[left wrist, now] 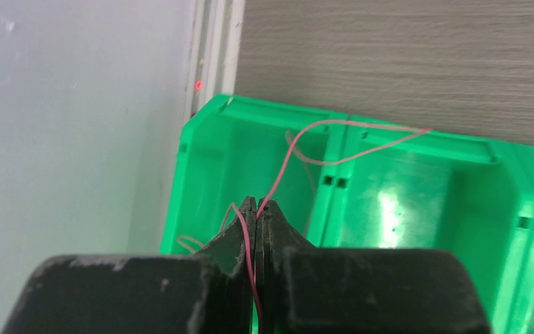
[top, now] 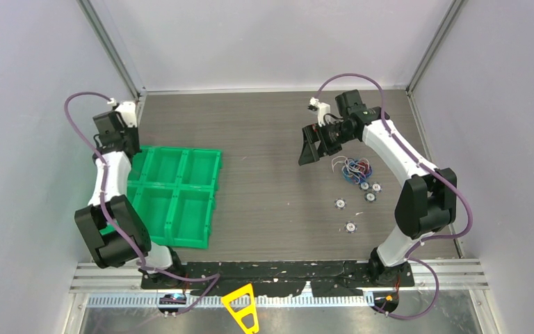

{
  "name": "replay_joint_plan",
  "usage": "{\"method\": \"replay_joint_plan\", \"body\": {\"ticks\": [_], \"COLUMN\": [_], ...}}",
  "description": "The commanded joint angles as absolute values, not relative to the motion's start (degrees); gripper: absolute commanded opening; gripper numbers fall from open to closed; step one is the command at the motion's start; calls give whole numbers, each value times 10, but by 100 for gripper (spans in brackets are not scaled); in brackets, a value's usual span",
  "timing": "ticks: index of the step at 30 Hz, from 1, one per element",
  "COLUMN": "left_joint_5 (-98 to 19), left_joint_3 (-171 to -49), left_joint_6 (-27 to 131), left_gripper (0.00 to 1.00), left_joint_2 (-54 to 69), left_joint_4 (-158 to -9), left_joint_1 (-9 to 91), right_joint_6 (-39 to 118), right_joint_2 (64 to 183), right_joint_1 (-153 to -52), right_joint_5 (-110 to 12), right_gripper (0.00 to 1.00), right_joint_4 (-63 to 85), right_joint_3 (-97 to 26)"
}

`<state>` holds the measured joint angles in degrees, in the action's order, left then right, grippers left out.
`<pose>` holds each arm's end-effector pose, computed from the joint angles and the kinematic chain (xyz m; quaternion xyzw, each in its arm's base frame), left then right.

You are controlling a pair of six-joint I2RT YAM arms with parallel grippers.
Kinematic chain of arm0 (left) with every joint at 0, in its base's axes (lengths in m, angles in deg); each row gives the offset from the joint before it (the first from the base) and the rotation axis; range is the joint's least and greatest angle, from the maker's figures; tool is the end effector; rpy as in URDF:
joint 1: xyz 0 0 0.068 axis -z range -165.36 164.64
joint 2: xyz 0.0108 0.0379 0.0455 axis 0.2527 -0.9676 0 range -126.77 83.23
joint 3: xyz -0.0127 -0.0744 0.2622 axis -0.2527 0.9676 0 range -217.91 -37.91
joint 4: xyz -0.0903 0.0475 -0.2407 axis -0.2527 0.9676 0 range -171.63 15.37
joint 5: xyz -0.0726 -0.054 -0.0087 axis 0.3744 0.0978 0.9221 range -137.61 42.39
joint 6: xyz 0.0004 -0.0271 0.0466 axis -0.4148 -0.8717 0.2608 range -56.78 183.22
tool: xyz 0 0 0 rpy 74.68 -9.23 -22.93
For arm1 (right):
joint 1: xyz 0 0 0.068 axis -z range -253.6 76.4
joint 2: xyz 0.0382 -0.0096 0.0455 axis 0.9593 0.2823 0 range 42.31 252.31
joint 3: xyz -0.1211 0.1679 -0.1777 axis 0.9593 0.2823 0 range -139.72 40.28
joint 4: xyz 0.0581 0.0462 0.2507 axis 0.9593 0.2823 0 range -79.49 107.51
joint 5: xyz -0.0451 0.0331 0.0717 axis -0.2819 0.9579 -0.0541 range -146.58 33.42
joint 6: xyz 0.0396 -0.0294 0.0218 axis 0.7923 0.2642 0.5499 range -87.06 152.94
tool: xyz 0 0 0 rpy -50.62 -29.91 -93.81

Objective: Untangle the cables

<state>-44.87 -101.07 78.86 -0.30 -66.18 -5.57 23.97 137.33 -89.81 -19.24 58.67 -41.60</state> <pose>0.3100 0.1123 0.2827 -0.0245 0.8897 0.1199 0.4398 0.3248 0.1169 0.2895 -0.2775 0.8785 0.3243 0.2148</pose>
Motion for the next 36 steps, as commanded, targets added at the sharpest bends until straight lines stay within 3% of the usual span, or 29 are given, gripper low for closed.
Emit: {"method": "replay_joint_plan", "body": {"ticks": [1,15,22,30,36], "left_joint_5": [-428,-553,-529,-430,-378], "left_joint_3": [-988,-971,-970,-988,-1038], "left_joint_6": [773,862,886,878,852], "left_gripper": [0,0,1,44,65], "left_joint_2": [5,-61,-61,-7,14], "left_joint_4": [-674,-725,-700,-633,-563], "left_joint_1": [-102,-146,-142,-142,-141], "right_joint_6": [227,222,220,219,215], "right_joint_2": [1360,1365,1370,1370,1367], "right_joint_1": [-894,-893,-894,-893,-893], "right_joint_5": [-184,-191,-193,-193,-193], "right_gripper": [95,95,95,95,95], "right_joint_4": [595,604,606,606,608], "right_joint_3": [-434,-437,-439,-440,-443]}}
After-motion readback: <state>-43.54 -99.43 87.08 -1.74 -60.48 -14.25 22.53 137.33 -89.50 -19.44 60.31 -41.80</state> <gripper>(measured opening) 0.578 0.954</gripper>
